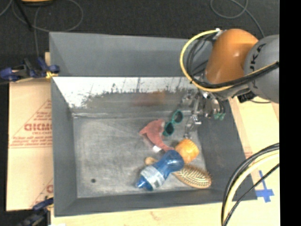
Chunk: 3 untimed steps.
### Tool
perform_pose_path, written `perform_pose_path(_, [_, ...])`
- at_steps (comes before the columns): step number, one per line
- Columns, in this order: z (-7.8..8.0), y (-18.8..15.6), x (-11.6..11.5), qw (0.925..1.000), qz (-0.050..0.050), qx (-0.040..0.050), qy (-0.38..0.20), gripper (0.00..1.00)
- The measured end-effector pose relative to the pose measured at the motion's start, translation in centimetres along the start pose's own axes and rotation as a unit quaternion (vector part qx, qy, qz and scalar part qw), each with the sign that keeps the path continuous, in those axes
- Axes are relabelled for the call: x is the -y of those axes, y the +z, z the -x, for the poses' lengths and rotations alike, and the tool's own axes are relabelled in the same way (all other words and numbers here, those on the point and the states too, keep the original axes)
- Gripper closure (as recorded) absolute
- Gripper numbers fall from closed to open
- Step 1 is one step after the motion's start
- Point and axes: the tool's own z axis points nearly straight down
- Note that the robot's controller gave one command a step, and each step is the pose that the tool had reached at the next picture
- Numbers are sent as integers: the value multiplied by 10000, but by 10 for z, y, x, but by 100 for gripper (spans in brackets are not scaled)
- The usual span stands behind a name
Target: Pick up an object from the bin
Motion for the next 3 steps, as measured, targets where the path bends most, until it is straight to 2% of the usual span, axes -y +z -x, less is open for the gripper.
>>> perform_pose_path(1, [0, 0, 0, 10000, 0, 0, -1, 0])
perform_pose_path(2, [14, 36, -18, 9998, -8, 42, -193, 0])
perform_pose_path(3, [12, 79, -49, 9995, 15, 1, -309, 100])
